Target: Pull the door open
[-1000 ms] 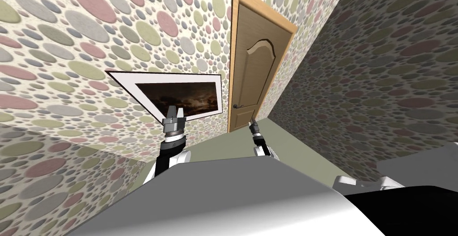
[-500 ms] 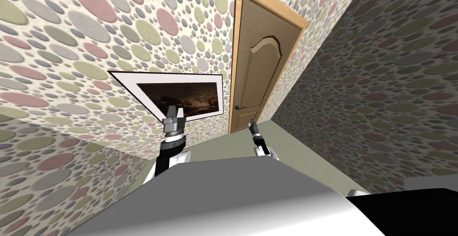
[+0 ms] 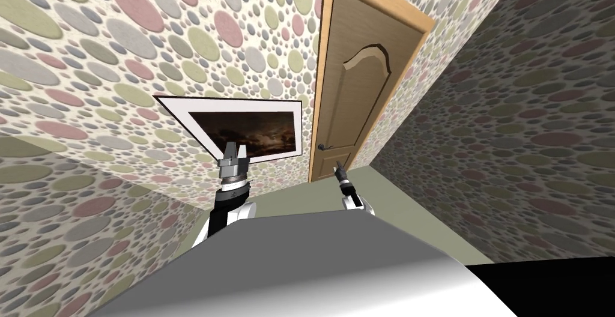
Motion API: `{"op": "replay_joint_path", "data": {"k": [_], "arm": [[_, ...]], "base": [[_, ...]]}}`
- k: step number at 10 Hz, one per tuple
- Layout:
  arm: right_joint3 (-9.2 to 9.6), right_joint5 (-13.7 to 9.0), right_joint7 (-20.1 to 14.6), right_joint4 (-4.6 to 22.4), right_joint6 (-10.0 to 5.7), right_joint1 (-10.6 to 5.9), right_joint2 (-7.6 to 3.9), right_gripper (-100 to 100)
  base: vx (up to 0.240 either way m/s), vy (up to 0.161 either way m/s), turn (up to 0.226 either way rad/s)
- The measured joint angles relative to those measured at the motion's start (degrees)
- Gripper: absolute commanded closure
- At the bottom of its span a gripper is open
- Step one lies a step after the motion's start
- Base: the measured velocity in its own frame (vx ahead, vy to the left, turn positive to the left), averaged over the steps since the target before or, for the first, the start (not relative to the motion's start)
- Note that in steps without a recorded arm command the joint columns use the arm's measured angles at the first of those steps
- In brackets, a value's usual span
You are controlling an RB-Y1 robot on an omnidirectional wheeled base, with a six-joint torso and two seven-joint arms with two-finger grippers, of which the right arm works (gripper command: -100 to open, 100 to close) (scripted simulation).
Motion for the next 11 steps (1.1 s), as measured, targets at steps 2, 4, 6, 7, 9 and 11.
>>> {"op": "replay_joint_path", "data": {"k": [2,4,6,7,9,11], "arm": [[0.31,0.04,-0.21,2.36,-0.25,-0.92,-0.51,-100],[0.58,0.05,-0.55,5.65,-0.87,-2.38,-1.10,-100],[0.83,0.04,-0.91,7.92,-1.42,-3.15,-1.78,-100],[0.97,0.06,-0.99,9.29,-1.67,-3.70,-1.93,-100],[1.19,0.04,-1.35,11.42,-1.98,-4.57,-2.62,-100],[1.47,0.03,-1.75,14.24,-2.42,-5.86,-3.30,-100]], "base": [[0.073,-0.044,0.106],[0.074,-0.060,0.101],[0.083,-0.052,0.101],[0.078,-0.065,0.092],[0.083,-0.054,0.098],[0.090,-0.071,0.123]]}}
